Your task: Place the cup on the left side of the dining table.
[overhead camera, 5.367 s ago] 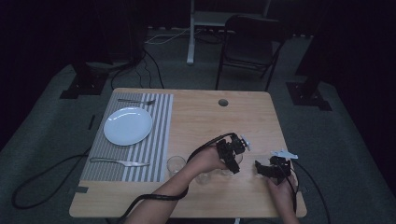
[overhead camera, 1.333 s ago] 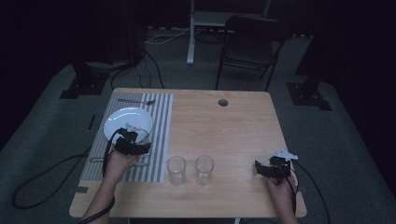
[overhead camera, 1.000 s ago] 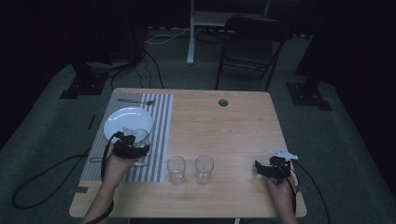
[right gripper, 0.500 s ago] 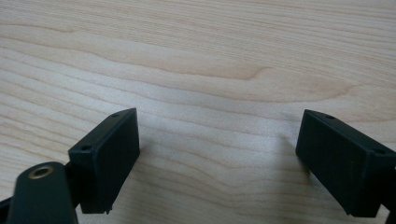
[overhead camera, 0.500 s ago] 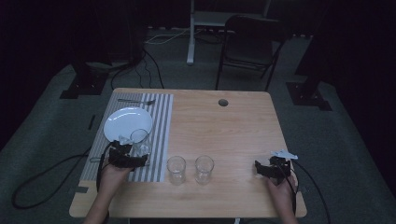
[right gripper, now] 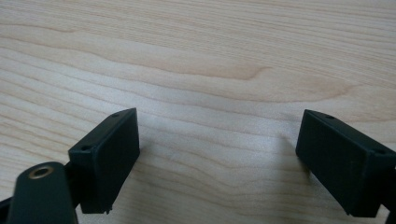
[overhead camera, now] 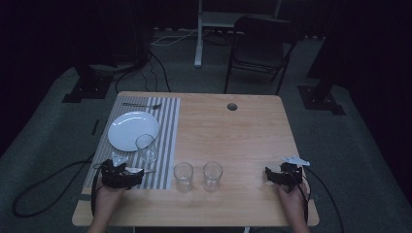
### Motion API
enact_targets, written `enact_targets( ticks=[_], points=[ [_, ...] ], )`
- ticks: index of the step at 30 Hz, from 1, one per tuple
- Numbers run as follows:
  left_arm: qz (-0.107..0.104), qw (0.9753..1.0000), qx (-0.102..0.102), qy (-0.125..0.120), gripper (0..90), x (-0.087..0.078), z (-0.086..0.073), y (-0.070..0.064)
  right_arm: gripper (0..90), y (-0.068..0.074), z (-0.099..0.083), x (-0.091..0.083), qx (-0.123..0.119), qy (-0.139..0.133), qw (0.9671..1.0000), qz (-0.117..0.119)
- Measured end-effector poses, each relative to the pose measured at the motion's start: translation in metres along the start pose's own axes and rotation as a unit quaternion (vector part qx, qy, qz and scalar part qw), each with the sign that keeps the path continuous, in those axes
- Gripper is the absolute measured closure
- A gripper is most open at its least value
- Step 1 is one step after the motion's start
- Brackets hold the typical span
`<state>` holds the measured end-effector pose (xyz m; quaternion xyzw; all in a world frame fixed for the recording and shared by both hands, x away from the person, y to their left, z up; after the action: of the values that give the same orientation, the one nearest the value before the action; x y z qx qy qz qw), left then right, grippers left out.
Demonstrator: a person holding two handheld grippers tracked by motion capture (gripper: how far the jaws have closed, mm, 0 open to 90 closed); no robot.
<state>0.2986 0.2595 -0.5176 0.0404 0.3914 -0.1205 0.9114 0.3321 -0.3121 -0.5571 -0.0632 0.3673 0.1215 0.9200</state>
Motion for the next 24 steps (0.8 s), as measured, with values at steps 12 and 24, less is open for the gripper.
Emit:
enact_targets(
  ticks=[12,24],
  points=[
    [0.011,0.9995,-0.028,-0.001,7.9,-0.002,-0.028,0.021,13.1,0.000,0.000,0.000,0.000,0.000,1.0000,0.000],
    [0.052,0.9975,-0.047,0.006,7.9,-0.009,-0.050,0.048,13.1,0.000,0.000,0.000,0.000,0.000,1.0000,0.000]
  ],
)
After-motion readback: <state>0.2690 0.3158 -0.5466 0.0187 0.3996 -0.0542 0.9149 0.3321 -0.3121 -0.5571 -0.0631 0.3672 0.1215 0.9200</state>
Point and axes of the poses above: each handheld gripper's, and its own axes: x roughly forward along the jaws, z roughly out of its top, y roughly to its left, the point moved 1 cm from there along x, roughly forward along the jaws, and after that the axes turned 3 degrees about -x, right-handed, at the moved point
